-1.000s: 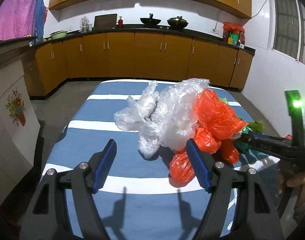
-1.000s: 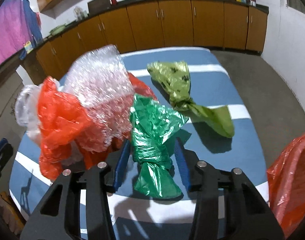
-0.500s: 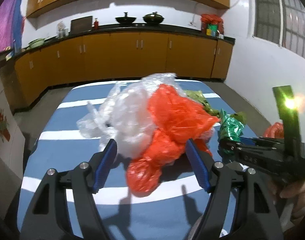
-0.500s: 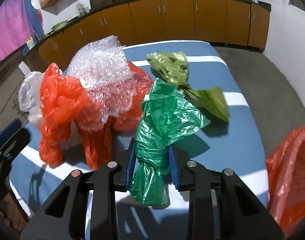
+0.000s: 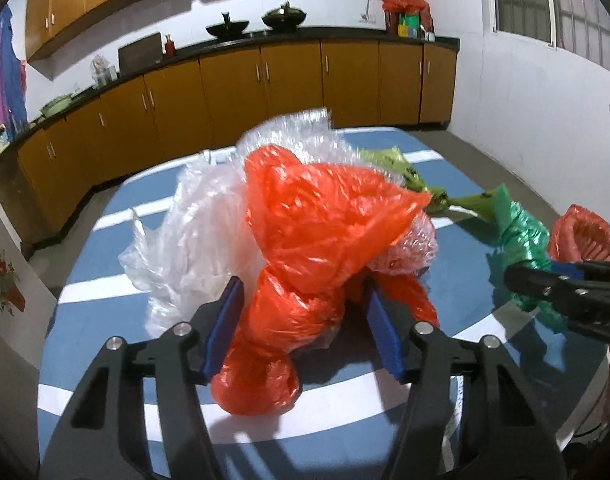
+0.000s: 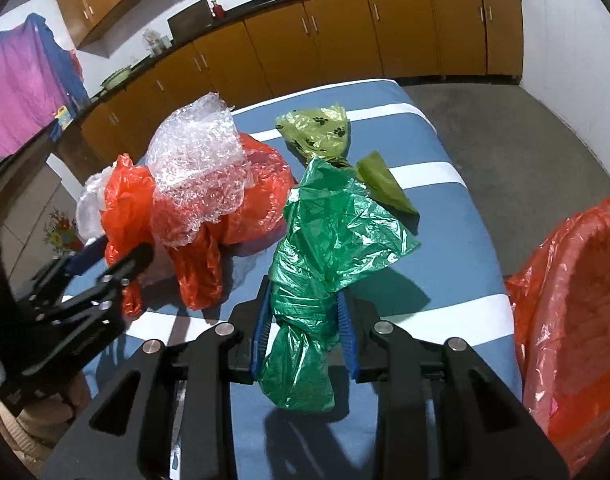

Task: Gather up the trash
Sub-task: 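Grasp orange bag with left tool while right tool grasps green bag, then lift both bags over the basket and open both tools to drop them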

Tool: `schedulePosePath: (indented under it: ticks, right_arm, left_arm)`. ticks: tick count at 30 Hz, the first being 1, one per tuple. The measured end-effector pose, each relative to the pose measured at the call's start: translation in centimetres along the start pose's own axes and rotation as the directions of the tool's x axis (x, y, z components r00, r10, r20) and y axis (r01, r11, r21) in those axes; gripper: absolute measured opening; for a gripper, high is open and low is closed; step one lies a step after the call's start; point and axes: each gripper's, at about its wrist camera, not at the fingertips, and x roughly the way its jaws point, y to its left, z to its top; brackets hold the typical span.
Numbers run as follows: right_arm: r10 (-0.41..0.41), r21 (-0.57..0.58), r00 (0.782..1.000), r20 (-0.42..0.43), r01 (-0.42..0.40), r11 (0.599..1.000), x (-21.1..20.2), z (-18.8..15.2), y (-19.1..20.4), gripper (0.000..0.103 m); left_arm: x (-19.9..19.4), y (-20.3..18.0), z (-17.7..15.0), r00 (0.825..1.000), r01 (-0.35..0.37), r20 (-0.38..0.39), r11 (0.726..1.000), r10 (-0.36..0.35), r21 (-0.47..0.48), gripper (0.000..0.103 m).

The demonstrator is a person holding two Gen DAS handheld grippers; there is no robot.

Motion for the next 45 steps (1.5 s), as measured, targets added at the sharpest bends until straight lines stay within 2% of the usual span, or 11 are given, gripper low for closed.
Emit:
schedulePosePath:
  ticks: [3,7,16,27,37,45]
  right_arm:
    - [0.006,0.004,1.0,0.002,-0.006,1.0,0.0,-0.2,-0.2,0.031]
    - [0.005,0.007,1.0,0.008,-0.005,1.0,-0.5,-0.5,-0.6,0.031]
    - [-0.007,-0.006,0.998,0.059,0.007,1.0,-3.0,-0.6,-0.4,0.031]
    - [-0.019,0.004,0.993,0.112,0.019,1.0,-6.5,-1.5,-0.8,0.031]
    - [-0.064,0.022,0.983,0.172,0.061,0.998,-10.1,-2.3,-1.9,0.031]
    - [-0.114,0.065,0.973,0.2,0.103,0.993,-12.2,-3.2,-3.9,0.031]
  left_arm:
    - [0.5,0.4,-0.1,0.999,0.026,-0.021,1.0,-0.027,-0.017,0.042]
    - [0.5,0.7,-0.2,0.999,0.049,-0.021,0.998,-0.05,-0.034,0.036]
    - [-2.6,1.8,-0.4,0.996,0.086,0.044,0.993,-0.083,-0.078,0.034]
    - [-6.5,1.2,-0.1,0.987,0.132,0.1,0.989,-0.125,-0.063,0.034]
    - [-8.9,-1.8,0.6,0.973,0.189,0.14,0.982,-0.183,-0.028,0.034]
    - [-9.0,-4.9,0.8,0.961,0.246,0.132,0.969,-0.244,-0.002,0.034]
